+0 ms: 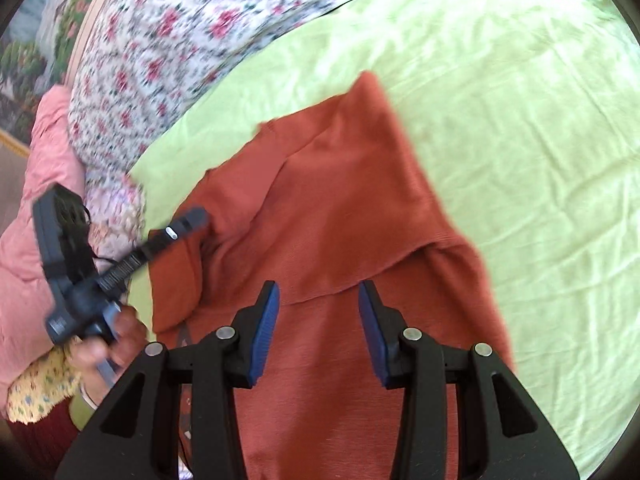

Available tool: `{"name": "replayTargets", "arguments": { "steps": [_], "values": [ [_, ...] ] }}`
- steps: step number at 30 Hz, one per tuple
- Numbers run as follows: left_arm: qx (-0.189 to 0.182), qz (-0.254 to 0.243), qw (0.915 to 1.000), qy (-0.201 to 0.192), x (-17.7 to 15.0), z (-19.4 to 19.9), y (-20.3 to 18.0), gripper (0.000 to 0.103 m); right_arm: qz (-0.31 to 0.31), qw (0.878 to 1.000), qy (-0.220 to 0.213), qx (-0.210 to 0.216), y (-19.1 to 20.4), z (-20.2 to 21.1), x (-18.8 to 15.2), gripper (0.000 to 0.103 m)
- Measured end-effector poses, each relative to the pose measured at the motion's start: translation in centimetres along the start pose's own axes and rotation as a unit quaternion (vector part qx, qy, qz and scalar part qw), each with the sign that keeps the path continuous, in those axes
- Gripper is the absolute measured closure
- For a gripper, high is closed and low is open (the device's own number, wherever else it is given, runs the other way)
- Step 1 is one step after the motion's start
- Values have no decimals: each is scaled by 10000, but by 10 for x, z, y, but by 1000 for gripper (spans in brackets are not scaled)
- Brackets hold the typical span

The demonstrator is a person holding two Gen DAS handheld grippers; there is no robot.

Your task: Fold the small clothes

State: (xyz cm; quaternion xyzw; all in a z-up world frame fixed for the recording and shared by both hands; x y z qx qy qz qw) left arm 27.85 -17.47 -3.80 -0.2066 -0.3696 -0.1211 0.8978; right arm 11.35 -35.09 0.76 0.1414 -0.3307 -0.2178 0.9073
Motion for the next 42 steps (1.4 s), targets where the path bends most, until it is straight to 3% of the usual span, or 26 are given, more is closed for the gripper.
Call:
{"name": "replayTargets", "arguments": {
  "steps": [3, 6, 9, 12, 15, 16, 19, 22, 25, 26, 27, 28, 29, 32, 34, 36, 38, 42],
  "values": [
    [39, 9, 9995, 327, -18, -11, 4, 94, -68, 9999, -52, -58, -7, 1, 4, 60],
    [15, 17, 9993, 362, -28, 3, 6, 85, -36, 10000, -12, -44, -6, -6, 5, 60],
    [148, 25, 9994, 306, -37, 30, 17, 74, -23, 10000, 50, 57, 0, -19, 9, 60],
    [390, 140, 9988, 252, -46, 61, 39, 72, -98, 9997, 92, 227, 10, -36, 15, 60],
    [822, 385, 9954, 294, -61, 91, 75, 69, -138, 9993, 121, 312, 21, -60, 22, 39],
    [931, 464, 9942, 284, -64, 98, 84, 69, -150, 9993, 115, 321, 22, -65, 23, 38],
    [1498, 762, 9854, 258, -78, 128, 124, 69, -298, 9986, 171, 396, 27, -88, 31, 38],
    [2036, 1089, 9723, 366, -99, 150, 162, 69, -303, 9991, 235, 177, 25, -113, 39, 38],
    [2318, 1241, 9634, 526, -116, 159, 182, 69, -365, 9985, 405, 78, 21, -135, 42, 39],
    [2443, 1193, 9606, 575, -122, 159, 188, 69, -347, 9982, 481, 65, 22, -141, 42, 42],
    [2549, 1126, 9584, 612, -124, 157, 191, 69, -278, 9982, 526, 66, 24, -146, 41, 59],
    [2640, 1072, 9564, 646, -125, 155, 195, 69, -201, 9981, 581, 51, 26, -150, 41, 89],
    [2702, 1077, 9546, 635, -125, 151, 199, 67, -136, 9977, 663, 41, 28, -153, 41, 97],
    [2956, 1193, 9467, 463, -114, 143, 209, 67, -5, 9991, 270, 323, 44, -135, 57, 96],
    [3155, 1485, 9367, 329, -110, 145, 219, 67, -33, 9966, -421, 713, 55, -98, 77, 97],
    [3105, 1919, 9308, 200, -111, 149, 228, 67, -140, 9906, -1029, 890, 50, -58, 88, 97],
    [3090, 1945, 9307, 227, -113, 147, 229, 68, -159, 9912, -1138, 650, 33, -47, 81, 97],
    [3085, 1794, 9336, 313, -111, 145, 227, 69, -210, 9974, -686, 97, -10, -70, 43, 97]
  ]
}}
Point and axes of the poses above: each gripper's, at about its wrist camera, not at the fingertips, and z roughly against the way its jaws point, y to its left, x to its top, the point moved 3 cm from there along -z, roughly the way its jaws point, and after that the axes turned 14 degrees about -y, right-handed, at the moved point
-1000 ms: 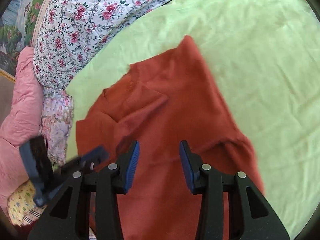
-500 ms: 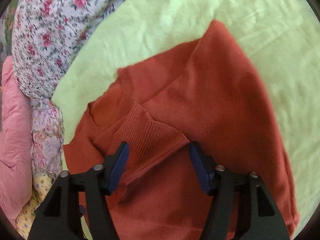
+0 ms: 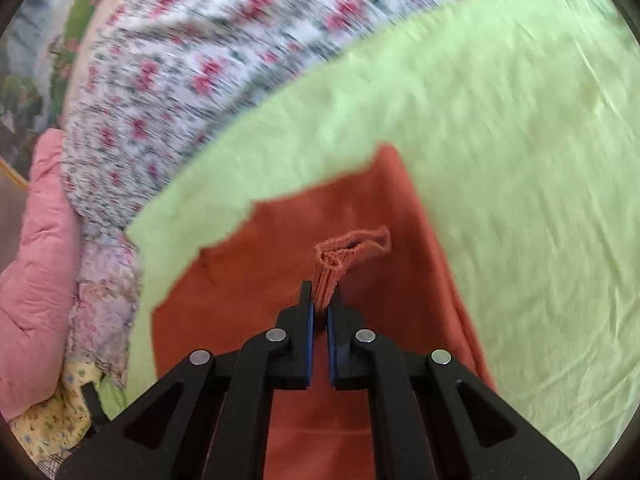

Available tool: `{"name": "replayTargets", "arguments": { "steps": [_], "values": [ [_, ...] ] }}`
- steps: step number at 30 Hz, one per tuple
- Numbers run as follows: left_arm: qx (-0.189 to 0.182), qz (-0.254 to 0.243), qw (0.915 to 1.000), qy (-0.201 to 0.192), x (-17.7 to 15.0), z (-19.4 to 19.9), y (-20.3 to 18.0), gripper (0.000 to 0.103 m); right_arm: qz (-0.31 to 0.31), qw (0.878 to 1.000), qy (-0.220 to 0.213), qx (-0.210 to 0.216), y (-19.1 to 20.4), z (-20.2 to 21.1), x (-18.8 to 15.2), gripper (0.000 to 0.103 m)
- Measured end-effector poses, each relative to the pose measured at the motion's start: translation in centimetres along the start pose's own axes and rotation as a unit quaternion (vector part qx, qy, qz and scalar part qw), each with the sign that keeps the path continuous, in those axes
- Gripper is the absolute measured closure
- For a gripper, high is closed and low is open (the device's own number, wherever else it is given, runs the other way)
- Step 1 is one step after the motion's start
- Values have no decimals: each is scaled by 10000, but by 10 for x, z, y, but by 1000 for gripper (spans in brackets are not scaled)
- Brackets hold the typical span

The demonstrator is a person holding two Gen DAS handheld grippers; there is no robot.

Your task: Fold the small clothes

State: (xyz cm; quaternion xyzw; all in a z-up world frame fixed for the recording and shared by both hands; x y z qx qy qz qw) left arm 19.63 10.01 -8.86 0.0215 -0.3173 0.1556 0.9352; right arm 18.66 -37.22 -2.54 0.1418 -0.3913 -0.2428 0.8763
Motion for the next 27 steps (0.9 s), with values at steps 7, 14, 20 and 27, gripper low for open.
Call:
{"name": "replayTargets", "arguments": {
  "steps": [7, 14, 20, 27],
  "values": [
    [-96, 33, 9999, 47, -2, 0, 1, 69, 217, 9993, -305, -25, -9, 10, -2, 97],
    [-200, 93, 9997, 141, -1, -1, 2, 67, 456, 9965, 278, -644, -26, -2, -22, 93],
    [-320, -26, 9992, 255, -5, 7, 9, 63, 349, 9962, 135, -784, -32, 32, -13, 90],
    [-394, -113, 9985, 351, -17, 21, 20, 63, 438, 9971, 135, -602, -16, 79, -28, 60]
  ]
}}
Point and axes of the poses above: each gripper's, at about its wrist camera, not at the fingertips, and z roughly against the way its jaws point, y to its left, x to its top, the point moved 3 cm from there along -z, roughly the way its jaws point, and after that the axes turned 14 degrees about -y, right-handed, at the moved point
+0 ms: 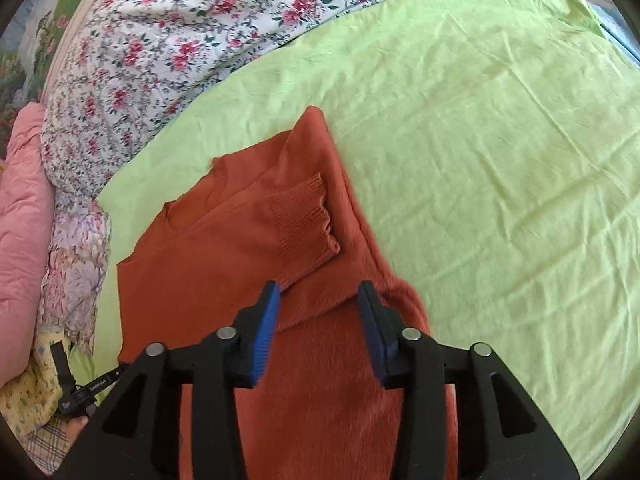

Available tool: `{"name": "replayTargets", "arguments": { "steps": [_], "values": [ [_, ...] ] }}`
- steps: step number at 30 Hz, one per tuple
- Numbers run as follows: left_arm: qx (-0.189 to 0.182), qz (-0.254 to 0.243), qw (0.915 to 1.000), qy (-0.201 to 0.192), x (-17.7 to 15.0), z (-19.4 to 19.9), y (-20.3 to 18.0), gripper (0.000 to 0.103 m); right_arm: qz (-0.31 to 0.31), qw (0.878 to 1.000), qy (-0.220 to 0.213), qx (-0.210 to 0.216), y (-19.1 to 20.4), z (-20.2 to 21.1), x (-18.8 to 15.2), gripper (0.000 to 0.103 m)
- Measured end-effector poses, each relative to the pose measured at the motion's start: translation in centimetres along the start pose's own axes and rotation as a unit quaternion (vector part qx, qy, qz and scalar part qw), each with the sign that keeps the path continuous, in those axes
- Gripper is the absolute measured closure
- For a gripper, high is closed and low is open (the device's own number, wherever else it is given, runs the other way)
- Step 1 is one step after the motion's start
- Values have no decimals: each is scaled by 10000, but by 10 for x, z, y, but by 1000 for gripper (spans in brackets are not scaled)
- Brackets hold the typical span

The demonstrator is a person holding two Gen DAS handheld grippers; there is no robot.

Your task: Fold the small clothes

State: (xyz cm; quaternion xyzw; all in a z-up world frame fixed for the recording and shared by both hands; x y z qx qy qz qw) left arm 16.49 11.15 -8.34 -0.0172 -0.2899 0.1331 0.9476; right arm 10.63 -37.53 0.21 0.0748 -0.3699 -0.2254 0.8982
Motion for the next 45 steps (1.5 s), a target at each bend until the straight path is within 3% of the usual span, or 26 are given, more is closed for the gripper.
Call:
{"name": "replayTargets", "arguments": {
  "steps": [10, 18, 23, 30, 37, 38, 40, 41, 45],
  "values": [
    [-388, -110, 9990, 202, -39, 43, 13, 64, 249, 9996, 114, 78, 5, 52, -41, 60],
    [-700, -531, 9954, 383, -97, 90, 12, 52, 396, 9986, 321, 127, -4, 87, -78, 60],
    [-880, -497, 9936, 496, -133, 116, 27, 47, 401, 9983, 400, 103, -14, 110, -97, 55],
    [-1152, -254, 9899, 782, -178, 125, 43, 47, 303, 9984, 476, 64, -39, 135, -118, 52],
    [-1525, -371, 9842, 822, -201, 129, 34, 47, 171, 9979, 614, 69, -64, 152, -136, 52],
    [-1538, -435, 9841, 779, -201, 128, 29, 48, 177, 9977, 654, 66, -67, 154, -140, 52],
    [-1609, -520, 9830, 714, -203, 129, 25, 68, 197, 9971, 734, 35, -74, 156, -148, 52],
    [-1735, -541, 9804, 761, -203, 128, 19, 89, 186, 9969, 768, 28, -77, 156, -151, 52],
    [-1869, -584, 9774, 801, -203, 132, 18, 90, 119, 9962, 862, 6, -90, 159, -163, 52]
  ]
}}
Point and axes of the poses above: each gripper's, at about its wrist camera, not at the fingertips, and z roughly against the way its jaws point, y to its left, x to its top, the point moved 3 cm from there along -z, roughly the way its jaws point, and after that the axes turned 14 degrees about -y, right-handed, at the moved point
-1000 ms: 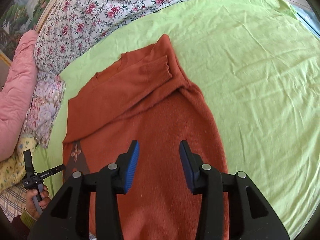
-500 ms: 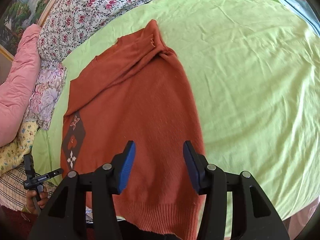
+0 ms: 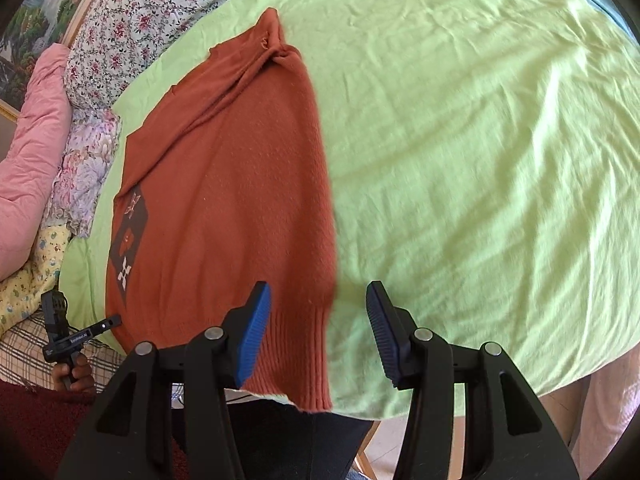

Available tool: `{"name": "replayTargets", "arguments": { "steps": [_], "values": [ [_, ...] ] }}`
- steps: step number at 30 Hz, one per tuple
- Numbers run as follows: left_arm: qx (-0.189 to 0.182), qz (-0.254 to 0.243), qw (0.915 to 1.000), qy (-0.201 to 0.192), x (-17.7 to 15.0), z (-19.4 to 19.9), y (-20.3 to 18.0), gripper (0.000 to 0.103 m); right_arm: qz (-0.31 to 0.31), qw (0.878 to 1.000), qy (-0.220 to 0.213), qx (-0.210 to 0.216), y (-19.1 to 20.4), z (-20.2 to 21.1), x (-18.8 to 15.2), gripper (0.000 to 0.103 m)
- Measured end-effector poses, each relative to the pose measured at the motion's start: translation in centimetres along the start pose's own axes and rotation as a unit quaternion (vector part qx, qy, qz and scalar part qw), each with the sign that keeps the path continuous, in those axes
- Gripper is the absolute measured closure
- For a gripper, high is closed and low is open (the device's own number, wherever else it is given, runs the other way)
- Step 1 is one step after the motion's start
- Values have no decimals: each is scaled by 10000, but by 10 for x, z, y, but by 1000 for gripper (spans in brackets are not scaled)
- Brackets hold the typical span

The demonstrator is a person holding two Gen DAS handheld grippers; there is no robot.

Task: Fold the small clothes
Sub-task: 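Move both tools to the ribbed hem and grasp it, then lift the hem with both tools and fold it toward the collar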

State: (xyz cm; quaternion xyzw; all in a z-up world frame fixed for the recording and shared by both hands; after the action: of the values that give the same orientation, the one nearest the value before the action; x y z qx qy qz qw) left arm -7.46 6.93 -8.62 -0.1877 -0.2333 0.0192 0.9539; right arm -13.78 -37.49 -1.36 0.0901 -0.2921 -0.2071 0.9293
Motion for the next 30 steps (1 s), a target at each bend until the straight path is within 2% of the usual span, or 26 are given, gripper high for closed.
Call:
{"name": "replayTargets", "arguments": {
  "steps": [5, 9, 11, 12, 13, 14, 15, 18, 22, 30],
  "values": [
    [-120, 259, 9993, 234, -7, -2, 10, 82, 67, 9997, 119, 209, 2, -4, -7, 52],
    [-276, 292, 9983, 426, -13, -9, 7, 73, -90, 9967, 345, 727, 7, -14, -17, 52],
    [-252, 88, 9988, 407, -13, -11, 4, 75, -176, 9955, 315, 872, 5, -17, -21, 52],
    [-235, 18, 9990, 373, -13, -11, 3, 83, -178, 9954, 297, 894, 6, -17, -22, 55],
    [-232, -47, 9991, 343, -13, -11, 1, 92, -156, 9954, 304, 896, 7, -17, -23, 73],
    [-290, -86, 9990, 336, -12, -9, -1, 97, -109, 9955, 398, 858, 6, -19, -24, 92],
    [-299, -107, 9991, 282, -12, -6, -2, 98, -149, 9950, 517, 839, 5, -21, -26, 97],
    [-442, -98, 9990, 11, -10, 10, -6, 98, -249, 9939, 341, 1017, 3, -8, -23, 97],
    [-621, 147, 9979, -141, -1, 20, -6, 98, -431, 9911, 171, 1245, 0, 3, -16, 97],
    [-984, 162, 9923, -740, 52, 52, -22, 98, -392, 9799, -310, 1933, 42, 17, 24, 97]
  ]
}}
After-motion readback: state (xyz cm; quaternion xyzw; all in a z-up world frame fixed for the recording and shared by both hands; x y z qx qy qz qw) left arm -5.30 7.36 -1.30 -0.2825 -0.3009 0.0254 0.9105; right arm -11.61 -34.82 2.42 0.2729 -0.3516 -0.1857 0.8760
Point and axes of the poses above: each gripper's, at about its wrist camera, not at the fingertips, and z roughly against the way its jaws point, y to its left, x to its top, the point moved 3 cm from there along -z, roughly the way its jaws point, and after that the axes turned 14 degrees about -y, right-handed, at the moved point
